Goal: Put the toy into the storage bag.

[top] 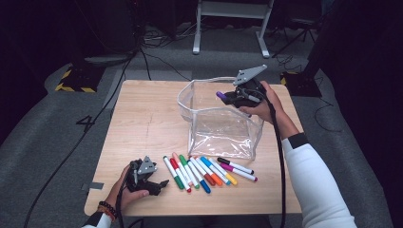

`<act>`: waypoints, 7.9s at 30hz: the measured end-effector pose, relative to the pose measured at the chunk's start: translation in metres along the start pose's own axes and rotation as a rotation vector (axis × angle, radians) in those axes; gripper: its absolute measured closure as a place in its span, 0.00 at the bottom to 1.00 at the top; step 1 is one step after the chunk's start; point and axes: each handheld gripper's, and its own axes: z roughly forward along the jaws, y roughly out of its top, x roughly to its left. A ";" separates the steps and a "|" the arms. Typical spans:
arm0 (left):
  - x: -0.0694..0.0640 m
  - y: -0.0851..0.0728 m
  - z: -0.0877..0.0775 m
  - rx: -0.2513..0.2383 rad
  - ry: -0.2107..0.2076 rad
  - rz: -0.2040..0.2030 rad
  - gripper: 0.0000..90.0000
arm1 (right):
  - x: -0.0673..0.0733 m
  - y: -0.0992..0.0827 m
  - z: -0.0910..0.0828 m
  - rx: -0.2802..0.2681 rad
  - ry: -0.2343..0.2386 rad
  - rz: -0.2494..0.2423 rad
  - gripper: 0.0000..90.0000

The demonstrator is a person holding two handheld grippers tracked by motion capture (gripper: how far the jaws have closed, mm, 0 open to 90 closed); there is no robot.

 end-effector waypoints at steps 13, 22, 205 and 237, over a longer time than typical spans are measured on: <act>-0.001 -0.003 -0.002 -0.001 -0.001 -0.006 0.20 | -0.016 -0.005 0.019 0.184 0.053 0.053 0.83; -0.001 -0.003 -0.003 -0.001 0.001 -0.005 0.20 | -0.002 -0.003 0.028 0.312 0.180 0.012 0.83; -0.011 0.003 0.003 0.005 -0.001 -0.006 0.16 | 0.041 -0.072 -0.131 -0.331 -0.001 0.076 0.83; -0.011 0.003 0.003 0.005 -0.005 -0.002 0.16 | -0.015 -0.020 -0.007 0.075 0.054 0.122 0.83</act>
